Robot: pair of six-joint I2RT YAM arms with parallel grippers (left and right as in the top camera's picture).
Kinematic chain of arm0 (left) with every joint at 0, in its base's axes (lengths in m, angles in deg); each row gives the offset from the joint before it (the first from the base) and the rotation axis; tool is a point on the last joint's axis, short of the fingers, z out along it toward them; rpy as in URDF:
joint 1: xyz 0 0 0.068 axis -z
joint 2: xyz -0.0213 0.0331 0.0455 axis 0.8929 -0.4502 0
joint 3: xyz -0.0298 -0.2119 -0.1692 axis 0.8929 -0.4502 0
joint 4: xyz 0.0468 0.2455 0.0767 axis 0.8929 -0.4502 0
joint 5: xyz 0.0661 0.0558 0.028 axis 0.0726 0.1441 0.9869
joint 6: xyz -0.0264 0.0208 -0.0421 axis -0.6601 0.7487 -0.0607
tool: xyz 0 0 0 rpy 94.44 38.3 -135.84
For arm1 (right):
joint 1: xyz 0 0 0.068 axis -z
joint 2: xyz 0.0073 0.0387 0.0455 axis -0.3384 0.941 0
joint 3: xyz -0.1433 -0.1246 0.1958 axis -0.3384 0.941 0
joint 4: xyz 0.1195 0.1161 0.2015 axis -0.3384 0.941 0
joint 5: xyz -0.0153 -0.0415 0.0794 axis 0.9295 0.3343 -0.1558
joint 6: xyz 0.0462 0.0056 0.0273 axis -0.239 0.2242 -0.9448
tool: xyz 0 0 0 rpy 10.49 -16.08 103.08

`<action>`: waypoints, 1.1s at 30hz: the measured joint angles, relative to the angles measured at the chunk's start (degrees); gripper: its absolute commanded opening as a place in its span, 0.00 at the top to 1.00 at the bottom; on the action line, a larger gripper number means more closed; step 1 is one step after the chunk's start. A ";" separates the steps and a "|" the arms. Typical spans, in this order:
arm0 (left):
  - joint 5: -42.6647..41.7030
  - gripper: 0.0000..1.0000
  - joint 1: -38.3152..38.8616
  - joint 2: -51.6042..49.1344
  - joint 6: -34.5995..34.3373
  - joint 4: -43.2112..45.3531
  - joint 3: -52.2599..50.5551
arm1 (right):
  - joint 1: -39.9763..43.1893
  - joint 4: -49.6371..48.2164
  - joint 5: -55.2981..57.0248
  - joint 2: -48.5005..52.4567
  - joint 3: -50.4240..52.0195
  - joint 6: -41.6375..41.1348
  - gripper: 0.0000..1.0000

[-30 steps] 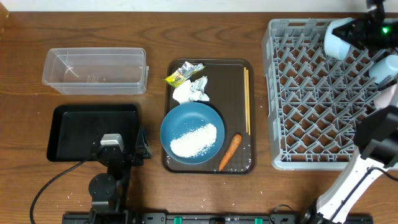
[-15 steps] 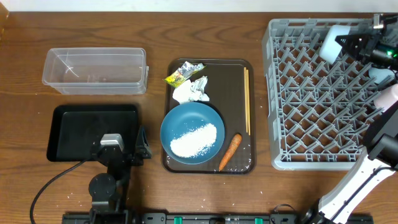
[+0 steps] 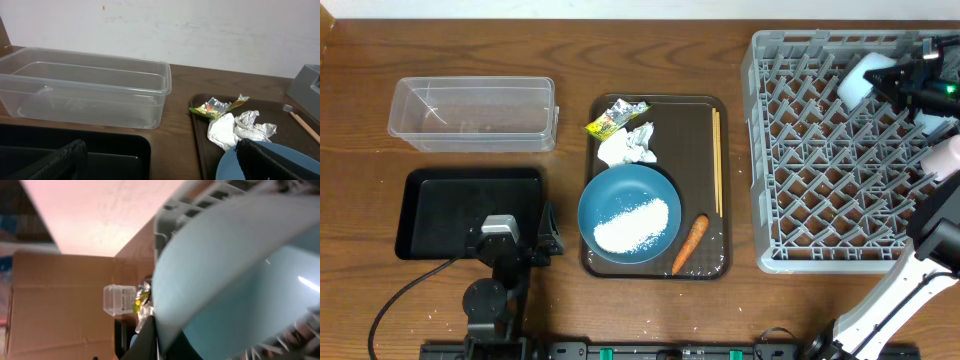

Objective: Sort waste into correct bins and load items into the dishwasher rack
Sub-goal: 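Carry the light-blue bowl into the dish rack and release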

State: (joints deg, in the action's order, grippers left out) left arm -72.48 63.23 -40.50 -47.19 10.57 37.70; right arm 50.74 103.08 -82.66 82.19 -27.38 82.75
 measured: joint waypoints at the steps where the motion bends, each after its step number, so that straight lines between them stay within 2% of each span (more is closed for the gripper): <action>1: 0.00 0.03 0.00 0.00 0.00 0.00 0.00 | 0.31 0.85 0.50 -0.04 0.00 -0.11 0.90; 3: 0.00 0.03 0.00 0.00 0.00 0.00 0.00 | 0.96 2.16 1.53 -0.22 0.00 -0.26 0.82; 4: 0.00 0.03 0.00 0.00 0.00 0.00 0.00 | 1.29 2.71 2.62 -0.46 0.00 -0.48 0.72; 5: 0.00 0.03 0.00 0.00 0.00 0.00 0.00 | 1.77 3.06 3.87 -0.72 0.00 -0.57 0.56; 7: 0.00 0.03 0.00 0.00 0.00 0.00 0.00 | 2.67 3.54 6.36 -1.36 0.00 -0.83 0.10; 8: 0.00 0.03 0.00 0.00 0.00 0.00 0.00 | 3.06 3.69 7.45 -1.77 0.02 -0.76 0.01; 15: 0.02 0.03 0.00 0.00 0.00 0.00 0.00 | 4.02 6.67 18.38 -12.02 0.26 -1.70 0.01; 21: 0.00 0.03 0.00 0.00 -0.02 0.00 0.00 | 0.46 8.46 26.34 -23.80 0.20 -3.67 0.01; 26: 0.00 0.03 0.00 0.00 0.00 0.00 0.00 | -8.26 9.75 29.46 -28.59 0.15 -2.29 0.01; 33: 0.00 0.03 0.00 0.00 0.00 0.00 0.00 | -25.62 11.74 31.12 -26.93 0.35 1.79 0.01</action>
State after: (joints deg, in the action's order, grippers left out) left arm -72.48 63.23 -40.50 -47.19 10.57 37.70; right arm 25.12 114.82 -51.53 55.26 -27.03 84.54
